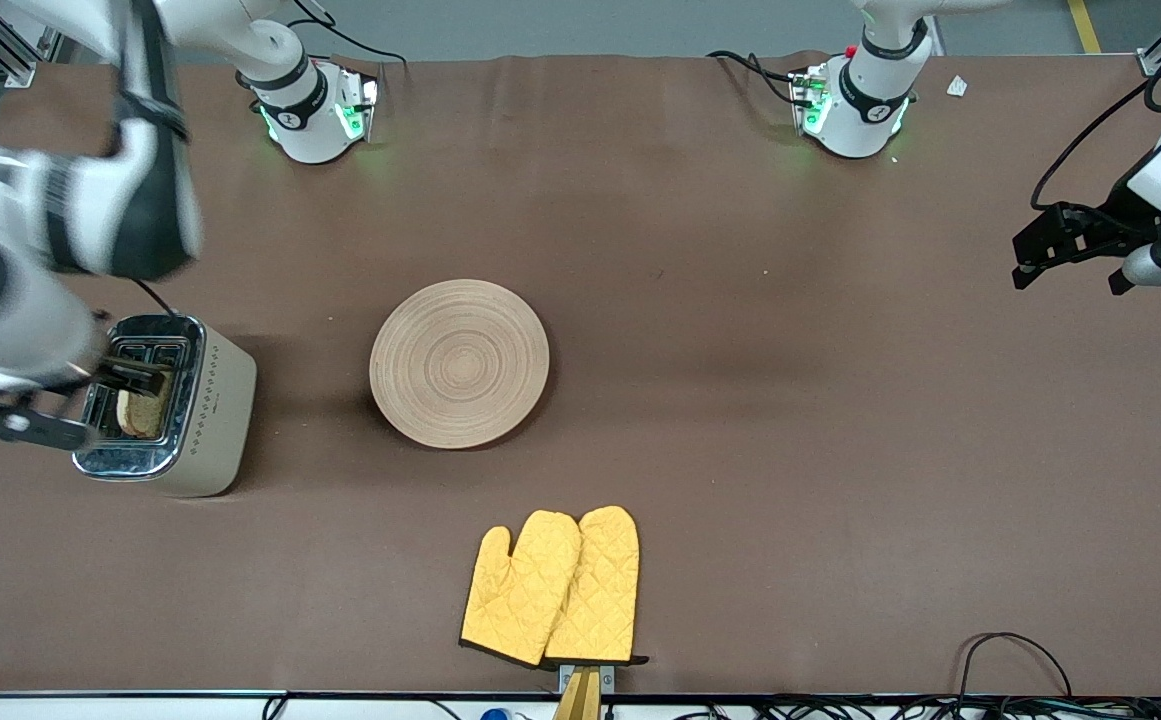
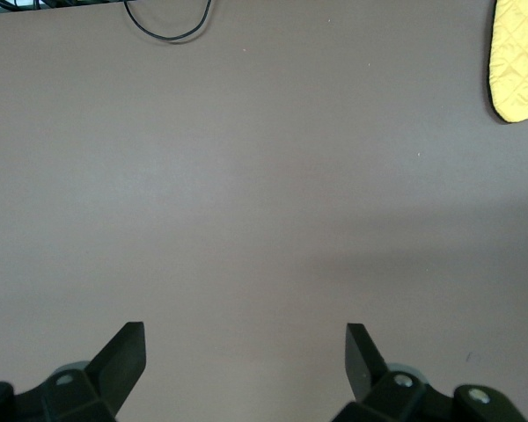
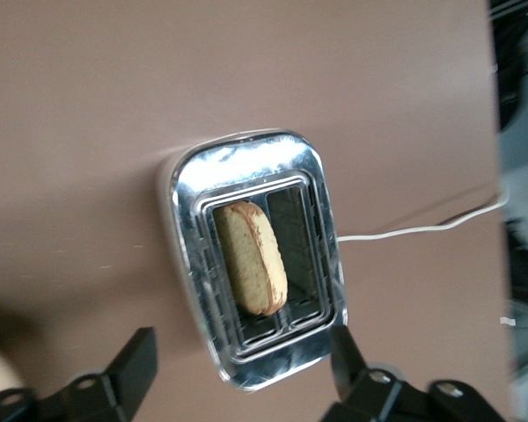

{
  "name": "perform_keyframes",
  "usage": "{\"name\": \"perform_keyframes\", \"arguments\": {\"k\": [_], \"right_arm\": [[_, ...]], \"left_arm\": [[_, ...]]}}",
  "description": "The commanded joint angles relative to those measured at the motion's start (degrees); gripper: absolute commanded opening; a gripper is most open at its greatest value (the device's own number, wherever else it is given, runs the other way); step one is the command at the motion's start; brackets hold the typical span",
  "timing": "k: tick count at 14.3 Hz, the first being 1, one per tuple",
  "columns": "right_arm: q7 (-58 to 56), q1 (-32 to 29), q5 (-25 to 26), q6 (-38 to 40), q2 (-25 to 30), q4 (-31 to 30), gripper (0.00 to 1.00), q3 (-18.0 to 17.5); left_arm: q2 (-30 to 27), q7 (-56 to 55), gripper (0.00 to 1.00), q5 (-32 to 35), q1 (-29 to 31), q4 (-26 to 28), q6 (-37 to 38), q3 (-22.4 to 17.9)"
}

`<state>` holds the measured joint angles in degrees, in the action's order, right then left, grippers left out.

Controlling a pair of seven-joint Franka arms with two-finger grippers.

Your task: Move plate and put bread in toaster

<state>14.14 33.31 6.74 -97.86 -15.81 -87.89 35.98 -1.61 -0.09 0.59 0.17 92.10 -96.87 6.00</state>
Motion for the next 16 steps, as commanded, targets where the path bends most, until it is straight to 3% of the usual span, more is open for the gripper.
{"name": "perform_keyframes", "arguments": {"k": [1, 3, 5, 7, 14, 15, 16], "right_arm": [[0.0, -1.6, -4.0, -2.9, 12.1, -8.4, 1.00, -1.3], [-0.1, -1.1, -4.1, -5.7, 20.3, -14.7, 1.00, -1.4], [-0.4, -0.8, -3.9, -3.3, 24.7, -16.3, 1.00, -1.8], [-0.3, -0.6, -3.4, 0.0, 24.9, -14.9, 1.00, -3.6], [-1.5, -2.2, -3.5, 2.0, 24.3, -11.7, 1.00, -4.7], [-2.4, -8.1, -3.8, 2.1, 24.2, -11.8, 1.00, -9.8], [-3.0, -17.3, -4.0, 2.0, 24.2, -11.8, 1.00, -19.7]], "left_arm": [[-0.3, 1.4, 1.00, -0.7, 0.1, 0.3, -0.7, -0.3], [-0.3, 1.4, 1.00, -0.7, 0.1, 0.3, -0.7, -0.3], [-0.3, 1.4, 1.00, -0.8, 0.1, 0.3, -0.7, -0.3], [-0.3, 1.4, 1.00, -0.8, 0.0, 0.3, -0.7, -0.3], [0.0, 2.5, 1.00, -0.8, 0.8, 0.2, -0.7, -0.3], [0.0, 2.4, 1.00, -0.8, 0.8, 0.2, -0.7, -0.3], [0.0, 2.5, 1.00, -0.7, 0.8, 0.2, -0.7, -0.3]]}}
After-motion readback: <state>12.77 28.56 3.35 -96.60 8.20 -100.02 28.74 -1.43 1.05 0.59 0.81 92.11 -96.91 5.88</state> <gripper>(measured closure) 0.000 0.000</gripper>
